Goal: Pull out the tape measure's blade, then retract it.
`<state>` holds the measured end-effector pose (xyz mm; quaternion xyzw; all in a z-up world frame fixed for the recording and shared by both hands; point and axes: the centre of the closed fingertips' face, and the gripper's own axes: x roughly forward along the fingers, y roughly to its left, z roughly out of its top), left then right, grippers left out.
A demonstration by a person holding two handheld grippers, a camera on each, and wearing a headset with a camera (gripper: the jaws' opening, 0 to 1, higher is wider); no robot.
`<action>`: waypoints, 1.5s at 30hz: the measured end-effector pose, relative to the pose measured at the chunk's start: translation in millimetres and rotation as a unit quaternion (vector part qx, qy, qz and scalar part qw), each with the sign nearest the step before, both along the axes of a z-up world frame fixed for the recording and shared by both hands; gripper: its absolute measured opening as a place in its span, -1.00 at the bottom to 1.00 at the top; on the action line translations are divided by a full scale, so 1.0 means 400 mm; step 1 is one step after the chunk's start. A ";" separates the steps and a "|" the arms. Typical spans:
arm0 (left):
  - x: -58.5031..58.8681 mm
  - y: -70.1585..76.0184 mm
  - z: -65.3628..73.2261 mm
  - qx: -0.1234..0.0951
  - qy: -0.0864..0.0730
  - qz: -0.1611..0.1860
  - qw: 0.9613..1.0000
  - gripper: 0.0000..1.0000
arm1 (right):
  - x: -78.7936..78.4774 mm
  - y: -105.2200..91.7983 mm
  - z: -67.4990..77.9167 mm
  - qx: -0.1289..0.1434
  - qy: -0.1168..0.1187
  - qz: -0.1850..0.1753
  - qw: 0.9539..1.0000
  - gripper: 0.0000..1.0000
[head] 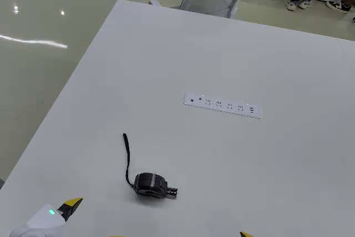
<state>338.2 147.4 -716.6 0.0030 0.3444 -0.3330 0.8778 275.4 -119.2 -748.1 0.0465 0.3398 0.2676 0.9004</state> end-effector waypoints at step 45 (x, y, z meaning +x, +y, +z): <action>-0.002 -0.003 -0.006 0.005 0.006 -0.007 1.000 0.69 | -0.011 -0.019 -0.020 -0.003 0.014 -0.002 1.000 0.49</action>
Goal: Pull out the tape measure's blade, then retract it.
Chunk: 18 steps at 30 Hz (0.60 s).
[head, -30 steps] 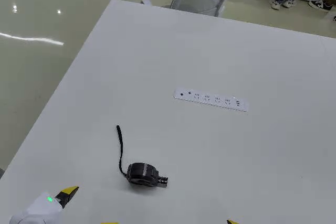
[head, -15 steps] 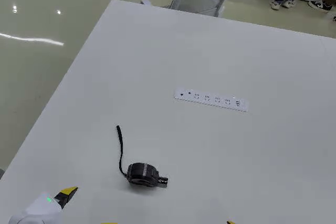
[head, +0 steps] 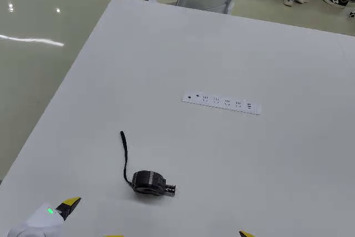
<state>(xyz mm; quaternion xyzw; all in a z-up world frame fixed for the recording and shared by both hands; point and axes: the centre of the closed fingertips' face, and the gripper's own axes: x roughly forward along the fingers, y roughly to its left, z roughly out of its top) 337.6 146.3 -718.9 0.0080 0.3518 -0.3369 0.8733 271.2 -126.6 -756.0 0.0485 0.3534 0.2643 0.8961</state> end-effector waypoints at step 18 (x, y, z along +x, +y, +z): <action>0.007 -0.020 -0.001 0.013 -0.002 -0.023 1.000 0.69 | 0.005 0.003 -0.020 -0.019 0.008 0.021 1.000 0.46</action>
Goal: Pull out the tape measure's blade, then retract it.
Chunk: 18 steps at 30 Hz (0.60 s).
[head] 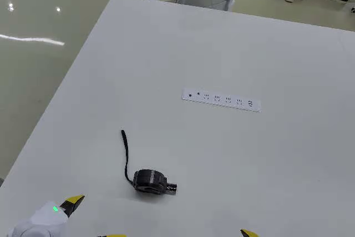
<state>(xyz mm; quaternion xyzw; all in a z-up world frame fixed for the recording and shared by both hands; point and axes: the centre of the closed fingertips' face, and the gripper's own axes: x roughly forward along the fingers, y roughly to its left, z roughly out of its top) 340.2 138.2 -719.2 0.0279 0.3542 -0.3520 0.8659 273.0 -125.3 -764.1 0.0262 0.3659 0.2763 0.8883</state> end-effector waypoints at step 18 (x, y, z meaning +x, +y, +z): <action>0.084 -0.086 0.008 0.019 -0.010 -0.066 0.998 0.66 | 0.081 0.011 -0.011 -0.018 -0.001 0.043 0.999 0.47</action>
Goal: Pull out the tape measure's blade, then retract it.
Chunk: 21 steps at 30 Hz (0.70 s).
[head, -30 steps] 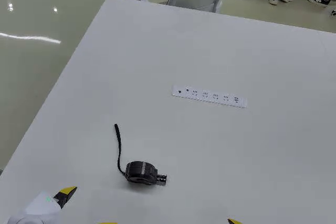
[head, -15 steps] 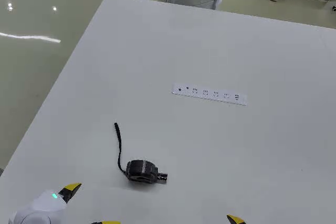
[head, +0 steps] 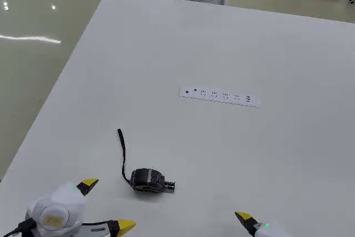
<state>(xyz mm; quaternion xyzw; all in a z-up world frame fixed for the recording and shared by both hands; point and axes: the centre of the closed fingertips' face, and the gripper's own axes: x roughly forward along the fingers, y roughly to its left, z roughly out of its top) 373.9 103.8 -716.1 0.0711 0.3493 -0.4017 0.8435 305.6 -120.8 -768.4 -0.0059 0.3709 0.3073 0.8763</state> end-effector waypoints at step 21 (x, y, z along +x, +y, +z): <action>0.101 -0.069 -0.022 0.043 -0.006 -0.084 0.995 0.63 | 0.102 0.055 -0.029 -0.007 0.006 0.072 0.997 0.41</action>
